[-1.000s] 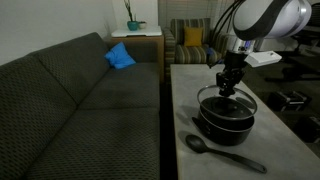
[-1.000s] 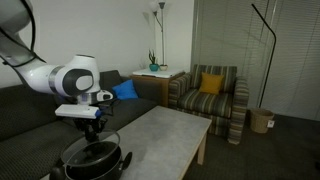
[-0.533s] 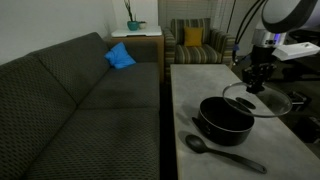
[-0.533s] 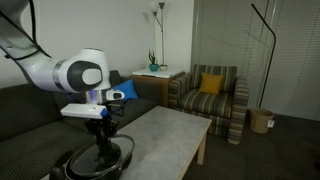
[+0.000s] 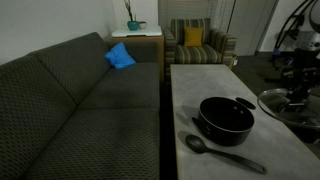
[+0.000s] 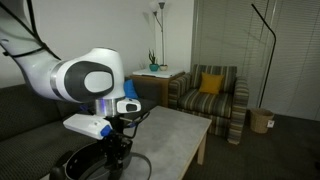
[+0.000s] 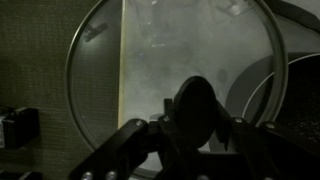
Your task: Uncover the pot
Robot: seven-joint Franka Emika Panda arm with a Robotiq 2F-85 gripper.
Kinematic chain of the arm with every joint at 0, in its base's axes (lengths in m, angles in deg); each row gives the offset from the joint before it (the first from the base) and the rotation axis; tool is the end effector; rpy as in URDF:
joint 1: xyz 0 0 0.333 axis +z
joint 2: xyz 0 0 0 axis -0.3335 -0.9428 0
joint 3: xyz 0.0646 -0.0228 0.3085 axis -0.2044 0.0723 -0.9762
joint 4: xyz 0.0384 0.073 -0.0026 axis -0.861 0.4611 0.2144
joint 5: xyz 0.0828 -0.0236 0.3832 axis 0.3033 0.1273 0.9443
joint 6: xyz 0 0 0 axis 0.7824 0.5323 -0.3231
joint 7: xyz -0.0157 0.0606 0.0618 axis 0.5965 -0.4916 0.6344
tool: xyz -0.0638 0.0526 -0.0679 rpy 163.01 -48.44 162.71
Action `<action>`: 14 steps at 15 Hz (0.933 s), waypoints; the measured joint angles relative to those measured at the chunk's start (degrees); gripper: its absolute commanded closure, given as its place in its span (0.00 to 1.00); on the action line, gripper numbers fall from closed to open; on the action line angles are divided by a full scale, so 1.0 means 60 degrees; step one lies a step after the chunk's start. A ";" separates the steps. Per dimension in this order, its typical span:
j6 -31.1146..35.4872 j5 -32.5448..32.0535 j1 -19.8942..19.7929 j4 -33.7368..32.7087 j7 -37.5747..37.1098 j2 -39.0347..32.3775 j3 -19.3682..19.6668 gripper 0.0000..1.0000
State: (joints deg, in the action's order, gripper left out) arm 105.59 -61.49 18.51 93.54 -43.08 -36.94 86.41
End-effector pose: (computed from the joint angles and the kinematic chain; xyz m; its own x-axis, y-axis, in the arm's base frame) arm 0.5993 -0.0618 0.0447 0.9868 -0.1258 -0.1018 -0.1177 -0.9897 0.0814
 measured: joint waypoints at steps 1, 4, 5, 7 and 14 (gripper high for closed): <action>0.0258 0.0179 -0.0132 0.0247 0.0000 0.0016 -0.0034 0.86; 0.0944 0.0725 -0.0553 0.0800 0.0049 -0.0064 -0.0363 0.86; 0.1177 0.0905 -0.0702 0.0924 0.0098 -0.0141 -0.0546 0.86; 0.1557 0.1143 -0.0899 0.1035 0.0127 -0.0351 -0.0845 0.86; 0.2238 0.1406 -0.0981 0.0852 0.0012 -0.1130 -0.0986 0.86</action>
State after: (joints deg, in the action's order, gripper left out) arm 119.02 -53.06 12.63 98.65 -43.01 -43.71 80.50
